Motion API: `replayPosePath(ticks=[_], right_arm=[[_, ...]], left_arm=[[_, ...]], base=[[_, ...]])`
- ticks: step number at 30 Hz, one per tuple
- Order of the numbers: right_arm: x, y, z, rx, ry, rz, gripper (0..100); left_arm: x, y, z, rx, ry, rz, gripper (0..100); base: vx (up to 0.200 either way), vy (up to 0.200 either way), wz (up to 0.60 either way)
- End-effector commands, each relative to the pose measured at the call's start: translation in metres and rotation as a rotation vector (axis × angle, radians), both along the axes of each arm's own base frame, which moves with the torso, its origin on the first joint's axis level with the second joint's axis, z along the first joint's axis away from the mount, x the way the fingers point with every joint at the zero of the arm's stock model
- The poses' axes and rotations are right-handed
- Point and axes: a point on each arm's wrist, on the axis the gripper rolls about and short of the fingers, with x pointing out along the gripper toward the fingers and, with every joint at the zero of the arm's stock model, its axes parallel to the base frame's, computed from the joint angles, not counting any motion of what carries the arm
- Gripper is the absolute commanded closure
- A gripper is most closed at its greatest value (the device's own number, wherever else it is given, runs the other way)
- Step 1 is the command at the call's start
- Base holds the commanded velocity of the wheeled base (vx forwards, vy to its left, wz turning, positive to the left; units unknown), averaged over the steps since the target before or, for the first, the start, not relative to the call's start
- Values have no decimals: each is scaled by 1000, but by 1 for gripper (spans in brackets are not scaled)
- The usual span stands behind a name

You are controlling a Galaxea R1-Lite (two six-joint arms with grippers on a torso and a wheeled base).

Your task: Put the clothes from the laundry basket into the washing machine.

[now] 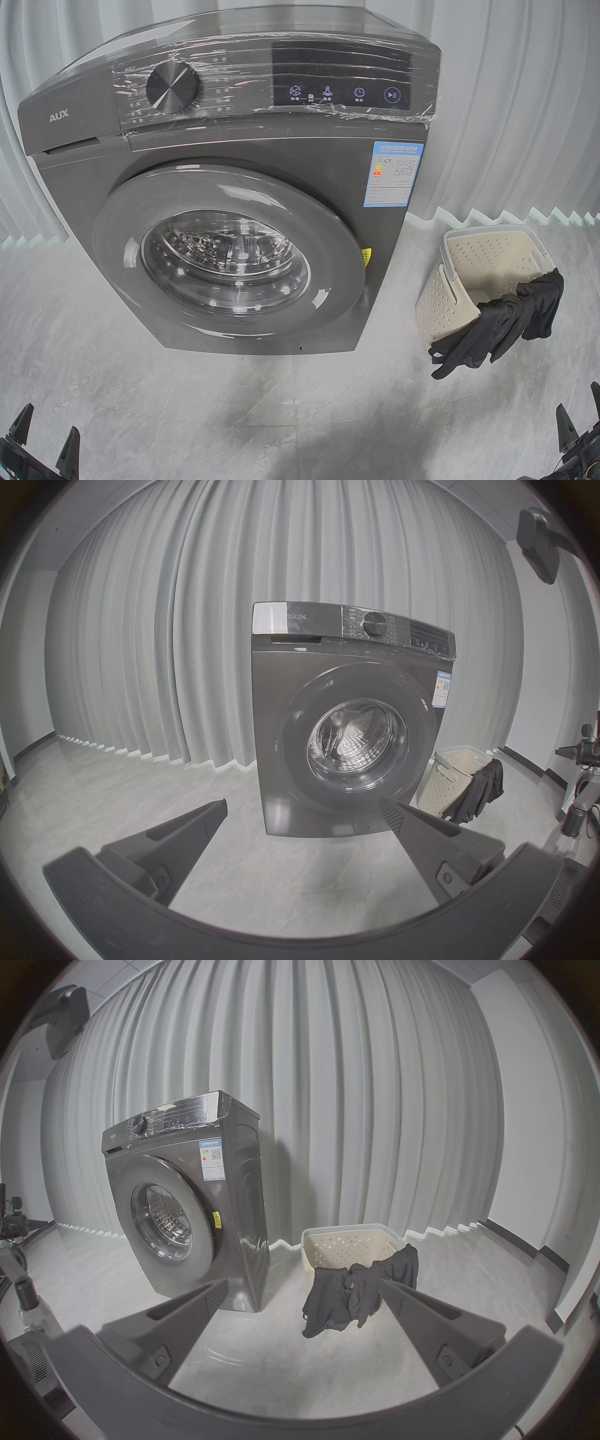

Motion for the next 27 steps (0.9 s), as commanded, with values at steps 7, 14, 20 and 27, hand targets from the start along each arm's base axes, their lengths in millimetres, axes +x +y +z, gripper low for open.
replayPosePath(ticks=[7, 14, 20, 27], right_arm=[[0, 0, -5, -1, 1, 1, 0], [0, 0, -5, -1, 1, 1, 0], [0, 0, -5, -1, 1, 1, 0], [0, 0, -5, 1, 1, 1, 0]], left_arm=[[0, 0, -5, -1, 0, 0, 0], [0, 0, -5, 1, 1, 0, 0], [0, 0, -5, 0, 0, 2, 0], [0, 0, -5, -1, 1, 2, 0]], base=[[0, 114, 0], [0, 0, 0], [0, 0, 0], [0, 0, 0]])
